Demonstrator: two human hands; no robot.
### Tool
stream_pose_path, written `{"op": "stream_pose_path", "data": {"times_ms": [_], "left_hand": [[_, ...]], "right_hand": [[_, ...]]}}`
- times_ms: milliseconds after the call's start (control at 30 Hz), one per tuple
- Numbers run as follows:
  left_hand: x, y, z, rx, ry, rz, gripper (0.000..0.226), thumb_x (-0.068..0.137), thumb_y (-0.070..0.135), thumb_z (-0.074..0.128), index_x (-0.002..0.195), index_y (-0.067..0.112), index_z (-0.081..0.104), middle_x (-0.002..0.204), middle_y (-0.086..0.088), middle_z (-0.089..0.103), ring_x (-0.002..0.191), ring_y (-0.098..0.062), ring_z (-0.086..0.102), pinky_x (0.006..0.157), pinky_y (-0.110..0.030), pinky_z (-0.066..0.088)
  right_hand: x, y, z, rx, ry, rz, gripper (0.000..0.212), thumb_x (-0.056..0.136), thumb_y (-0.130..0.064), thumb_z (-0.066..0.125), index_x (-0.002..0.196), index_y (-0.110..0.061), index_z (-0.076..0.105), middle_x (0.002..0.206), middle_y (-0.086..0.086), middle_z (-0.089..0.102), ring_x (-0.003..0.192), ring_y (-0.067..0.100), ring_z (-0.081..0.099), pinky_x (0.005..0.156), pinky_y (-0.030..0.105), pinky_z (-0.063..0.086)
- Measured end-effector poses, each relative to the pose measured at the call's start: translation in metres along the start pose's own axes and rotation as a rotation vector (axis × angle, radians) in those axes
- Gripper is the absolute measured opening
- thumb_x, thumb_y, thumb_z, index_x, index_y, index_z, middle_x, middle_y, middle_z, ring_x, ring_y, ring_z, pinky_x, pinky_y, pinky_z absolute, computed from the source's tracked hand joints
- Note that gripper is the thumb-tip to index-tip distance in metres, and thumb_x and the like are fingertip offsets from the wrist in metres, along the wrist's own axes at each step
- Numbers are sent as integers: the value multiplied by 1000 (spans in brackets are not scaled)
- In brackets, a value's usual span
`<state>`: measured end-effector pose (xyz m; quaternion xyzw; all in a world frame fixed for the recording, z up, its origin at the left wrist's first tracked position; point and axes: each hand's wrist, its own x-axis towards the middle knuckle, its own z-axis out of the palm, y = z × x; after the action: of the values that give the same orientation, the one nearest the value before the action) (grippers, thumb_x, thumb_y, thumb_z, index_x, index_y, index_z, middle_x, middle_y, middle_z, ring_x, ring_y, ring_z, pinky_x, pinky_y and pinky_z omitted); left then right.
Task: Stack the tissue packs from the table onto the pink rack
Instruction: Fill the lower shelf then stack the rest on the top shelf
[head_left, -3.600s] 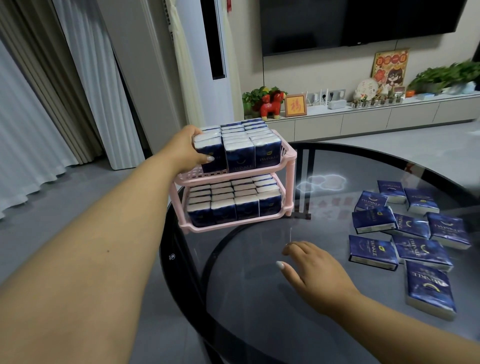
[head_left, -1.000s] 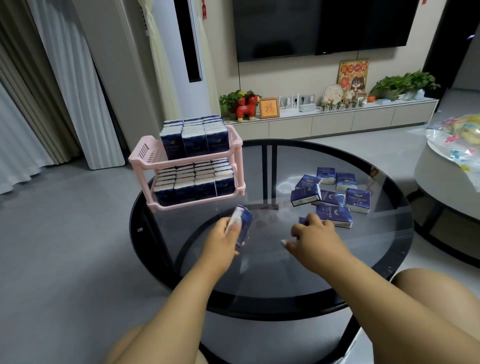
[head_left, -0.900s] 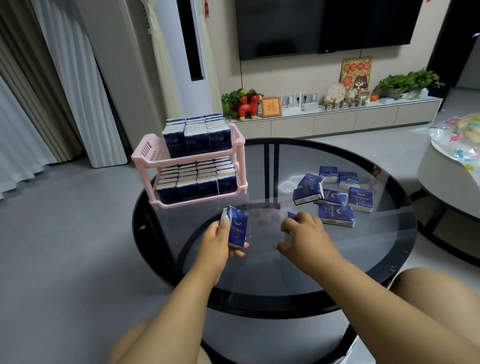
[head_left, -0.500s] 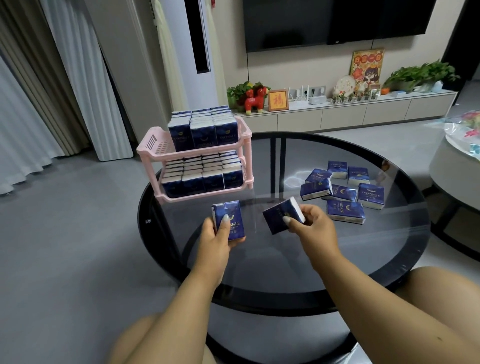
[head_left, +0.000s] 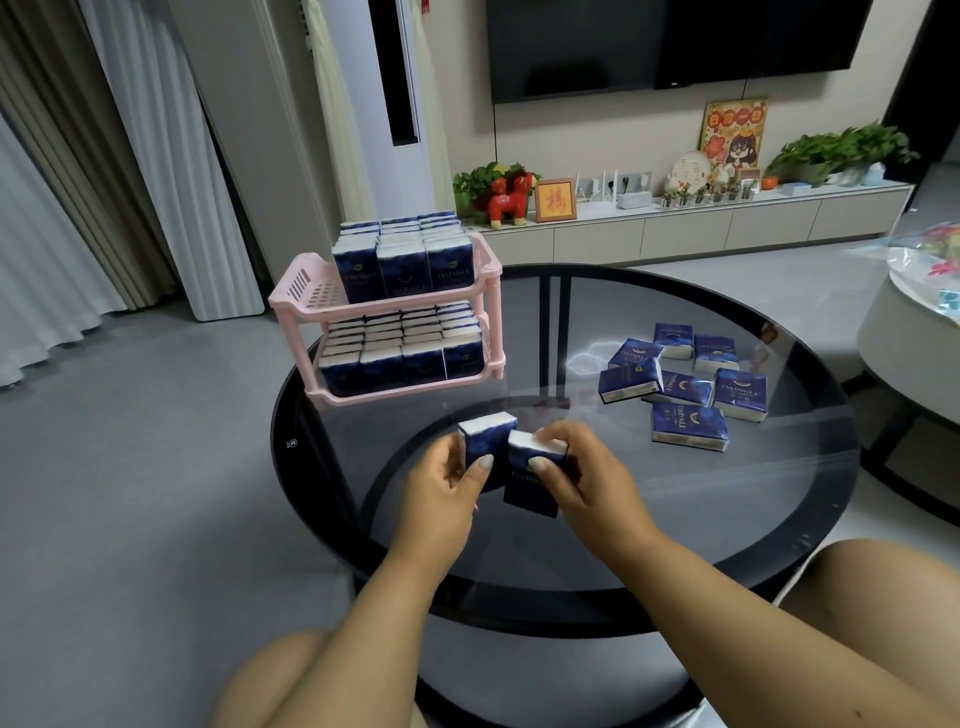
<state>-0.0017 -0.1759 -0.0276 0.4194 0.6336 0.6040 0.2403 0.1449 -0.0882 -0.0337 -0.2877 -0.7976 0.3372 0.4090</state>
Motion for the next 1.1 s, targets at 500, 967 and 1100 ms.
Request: {"op": "stream_pose_path", "data": {"times_ms": [500, 967, 1100], "left_hand": [[0, -3, 3, 43, -109, -32, 52, 73, 16, 84, 115, 30, 56, 105, 12, 71, 99, -4, 67, 90, -31, 55], [12, -2, -10, 134, -29, -29, 44, 73, 19, 84, 105, 32, 58, 101, 9, 71, 92, -3, 67, 84, -28, 57], [32, 14, -36, 162, 31, 7, 44, 72, 12, 84, 103, 28, 56, 101, 6, 69, 92, -7, 65, 77, -20, 51]], "right_hand": [[1, 4, -1, -137, -72, 40, 59, 84, -67, 33, 124, -28, 50, 114, -16, 51, 91, 1, 53, 76, 18, 45], [11, -1, 5, -119, -344, 39, 52, 91, -62, 20, 127, -40, 51, 120, -24, 55, 109, -4, 48, 90, 20, 37], [23, -4, 14, -137, -365, 92, 49, 95, -56, 24, 127, -33, 54, 121, -17, 57, 113, 3, 50, 91, 24, 38]]}}
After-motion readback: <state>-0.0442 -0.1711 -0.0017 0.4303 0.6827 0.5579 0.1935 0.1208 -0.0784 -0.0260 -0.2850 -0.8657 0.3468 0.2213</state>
